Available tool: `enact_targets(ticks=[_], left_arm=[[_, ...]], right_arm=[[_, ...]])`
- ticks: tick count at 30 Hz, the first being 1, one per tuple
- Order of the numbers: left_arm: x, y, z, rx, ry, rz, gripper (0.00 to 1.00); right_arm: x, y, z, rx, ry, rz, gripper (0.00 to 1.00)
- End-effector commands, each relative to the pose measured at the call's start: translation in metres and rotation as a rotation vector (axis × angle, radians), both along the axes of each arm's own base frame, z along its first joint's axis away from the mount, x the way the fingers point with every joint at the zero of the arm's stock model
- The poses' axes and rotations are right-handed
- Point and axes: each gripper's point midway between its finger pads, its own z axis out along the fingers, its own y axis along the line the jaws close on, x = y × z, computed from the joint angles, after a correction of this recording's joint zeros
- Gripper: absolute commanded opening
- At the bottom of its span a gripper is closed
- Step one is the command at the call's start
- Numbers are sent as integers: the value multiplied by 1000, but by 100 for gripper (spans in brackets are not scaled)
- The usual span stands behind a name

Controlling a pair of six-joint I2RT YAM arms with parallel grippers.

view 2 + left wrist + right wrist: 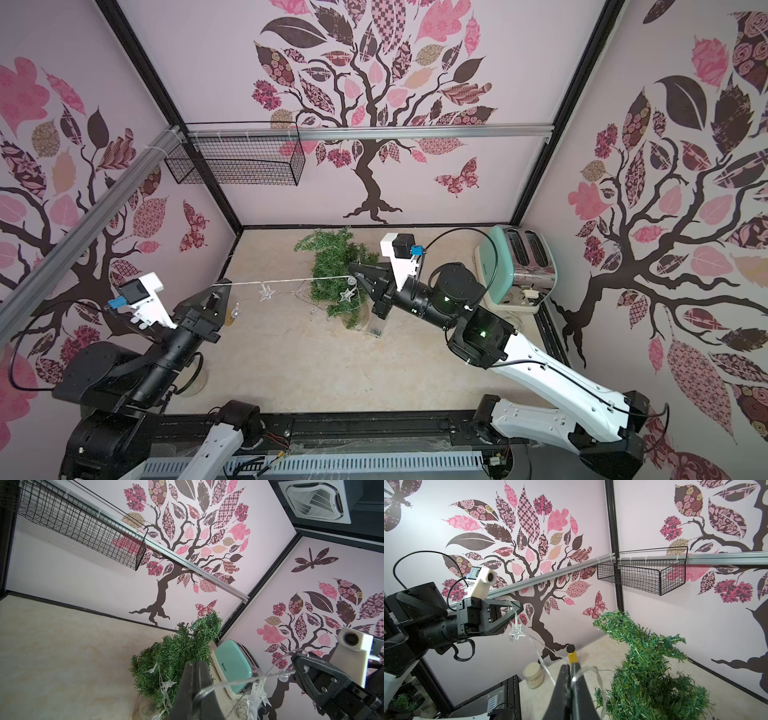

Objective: Remove string lights from the small christmas tree
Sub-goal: Remove the light string from the Christmas tree.

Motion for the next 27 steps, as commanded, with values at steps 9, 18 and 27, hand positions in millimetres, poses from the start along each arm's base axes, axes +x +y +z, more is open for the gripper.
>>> enact_targets(ticks=[9,18,27], left_arm=[[-5,11,42,32,-122,63,0],[10,9,14,37,-44,70,0],[62,-19,-70,56,206,-32,0]], right_arm=[[-2,-12,4,33,15,-23,0],[-1,-14,0,20,16,-33,0],[3,-12,-8,-2,14,-48,0]])
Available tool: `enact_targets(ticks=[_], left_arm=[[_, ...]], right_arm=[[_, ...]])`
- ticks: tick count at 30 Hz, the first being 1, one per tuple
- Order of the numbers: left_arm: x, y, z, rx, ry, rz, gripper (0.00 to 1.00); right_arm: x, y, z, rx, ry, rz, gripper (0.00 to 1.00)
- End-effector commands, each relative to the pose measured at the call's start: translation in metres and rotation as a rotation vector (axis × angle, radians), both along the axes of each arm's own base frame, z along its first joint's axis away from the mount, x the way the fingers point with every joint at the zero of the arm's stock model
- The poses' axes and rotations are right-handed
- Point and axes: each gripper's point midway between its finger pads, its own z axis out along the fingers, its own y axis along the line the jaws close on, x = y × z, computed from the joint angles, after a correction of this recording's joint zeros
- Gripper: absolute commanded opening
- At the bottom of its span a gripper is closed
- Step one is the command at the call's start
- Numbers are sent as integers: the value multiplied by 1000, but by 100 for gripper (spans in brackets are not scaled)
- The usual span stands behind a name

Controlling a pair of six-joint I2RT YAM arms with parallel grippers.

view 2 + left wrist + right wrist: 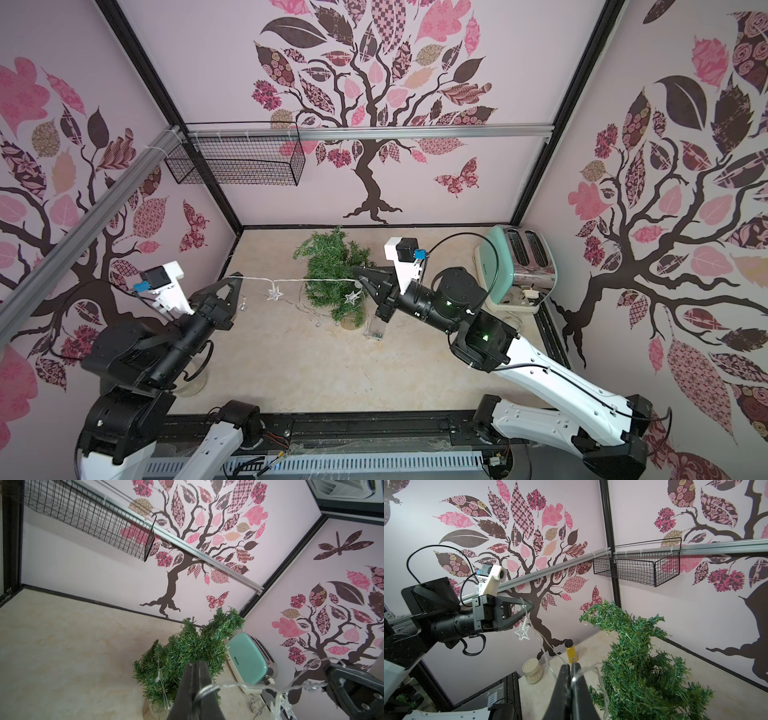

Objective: Remove string lights from the small christmas tree
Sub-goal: Remove the light string from the Christmas tree.

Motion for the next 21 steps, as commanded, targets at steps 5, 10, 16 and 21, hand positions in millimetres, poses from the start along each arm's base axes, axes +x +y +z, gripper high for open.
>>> enact_targets(ticks=[5,10,16,21], left_arm=[[39,-28,-56,-33,151,-110,0],[43,-31,-52,-40,138,-123,0],[40,-34,-58,-40,161,-140,0],[26,-39,-46,-36,163,-190,0]], right_arm=[[3,-4,3,-2,-12,-26,0],[4,-5,2,-5,-16,-35,0],[4,-5,1,-5,-16,-34,0],[2,-4,1,-10,-14,-26,0]])
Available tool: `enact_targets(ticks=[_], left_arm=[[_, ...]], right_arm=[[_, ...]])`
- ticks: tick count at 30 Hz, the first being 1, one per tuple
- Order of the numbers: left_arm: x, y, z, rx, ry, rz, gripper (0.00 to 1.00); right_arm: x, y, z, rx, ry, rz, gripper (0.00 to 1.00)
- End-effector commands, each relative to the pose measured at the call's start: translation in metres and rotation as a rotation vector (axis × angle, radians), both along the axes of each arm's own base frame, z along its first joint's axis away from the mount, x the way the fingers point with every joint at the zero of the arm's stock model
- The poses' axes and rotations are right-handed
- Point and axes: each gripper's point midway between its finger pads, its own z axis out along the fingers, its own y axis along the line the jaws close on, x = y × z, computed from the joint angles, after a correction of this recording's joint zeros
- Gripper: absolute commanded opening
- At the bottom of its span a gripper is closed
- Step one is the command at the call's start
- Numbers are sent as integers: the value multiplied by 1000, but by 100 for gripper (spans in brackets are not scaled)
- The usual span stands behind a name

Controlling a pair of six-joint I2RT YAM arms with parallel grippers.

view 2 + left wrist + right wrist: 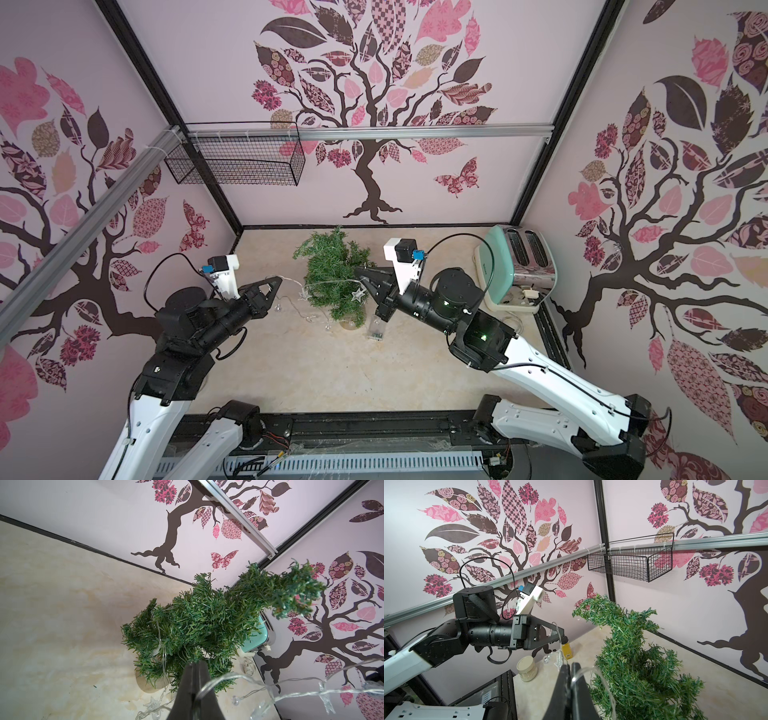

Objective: Remove string lights from the small christmas tree
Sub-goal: Remove the light string from the Christmas tree.

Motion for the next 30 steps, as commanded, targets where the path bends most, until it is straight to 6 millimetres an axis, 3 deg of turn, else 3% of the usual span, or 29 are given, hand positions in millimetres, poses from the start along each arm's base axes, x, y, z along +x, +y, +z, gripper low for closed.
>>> enact_targets(ticks=[1,10,18,27,30], left_arm=[[-16,-6,26,-15,-44,-63,0],[-52,-17,38,-31,-13,-178,0],[-73,-39,77,-161,-70,-337,0],[-72,-45,99,-183,-110,-367,0],[-70,-59,101,-153,-126,-388,0]], right_arm=[[-2,-4,7,2,-22,-5,0],[-3,-2,2,-12,-11,8,0],[-7,2,-8,-43,-2,38,0],[-14,2,-39,-97,7,75,0],[-17,-1,-44,-100,0,76,0]])
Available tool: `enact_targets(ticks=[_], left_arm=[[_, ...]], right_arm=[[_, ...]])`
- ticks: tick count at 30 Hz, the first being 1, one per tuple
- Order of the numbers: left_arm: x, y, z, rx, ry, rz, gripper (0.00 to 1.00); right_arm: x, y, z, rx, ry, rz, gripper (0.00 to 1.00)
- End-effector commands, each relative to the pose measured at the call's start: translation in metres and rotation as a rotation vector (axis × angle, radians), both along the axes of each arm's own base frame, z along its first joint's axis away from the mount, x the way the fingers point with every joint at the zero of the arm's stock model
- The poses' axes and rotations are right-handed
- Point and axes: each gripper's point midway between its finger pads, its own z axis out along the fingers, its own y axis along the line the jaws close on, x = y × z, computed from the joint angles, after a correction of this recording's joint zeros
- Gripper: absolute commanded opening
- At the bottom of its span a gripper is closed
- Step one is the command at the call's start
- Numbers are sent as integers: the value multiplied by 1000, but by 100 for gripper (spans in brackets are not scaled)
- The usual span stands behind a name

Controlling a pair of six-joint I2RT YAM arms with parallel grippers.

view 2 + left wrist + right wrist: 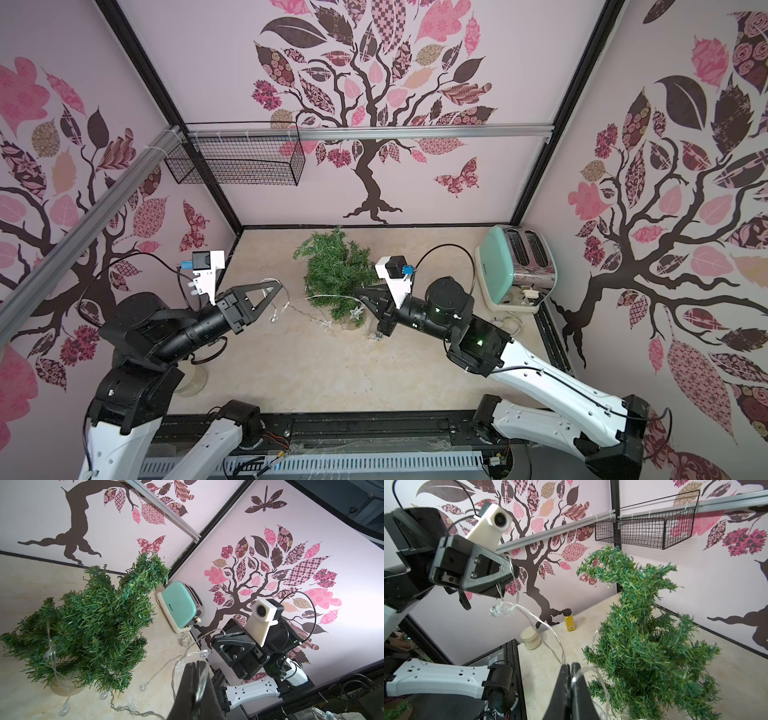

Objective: Remove string lights from the small christmas tree
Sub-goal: Remove the light string from the Christmas tree.

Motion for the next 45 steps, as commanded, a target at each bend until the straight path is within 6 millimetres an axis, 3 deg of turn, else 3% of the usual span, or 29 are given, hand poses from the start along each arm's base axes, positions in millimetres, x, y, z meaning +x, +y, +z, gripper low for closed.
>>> enact_targets(ticks=[1,8,19,24,31,38,45], left_arm=[[1,-16,14,24,-64,-18,0],[-13,-71,16,198,-160,-92,0],[-8,-118,30,157,-139,-219,0],[-12,-143,37,161,-149,-273,0],[-11,-169,51,146,-161,-314,0],[-14,-192,62,119,-166,-371,0],[-17,-201,67,88,-158,-400,0]], right_arm=[[-8,-9,13,30,-50,7,0],[-15,-21,-1,19,-55,0,0],[-48,-31,-8,73,-104,126,0],[-46,-29,-15,72,-99,118,1],[-48,-29,-10,101,-116,129,21],[-39,-31,-12,108,-118,76,50],[-13,-44,-9,125,-108,-89,58]])
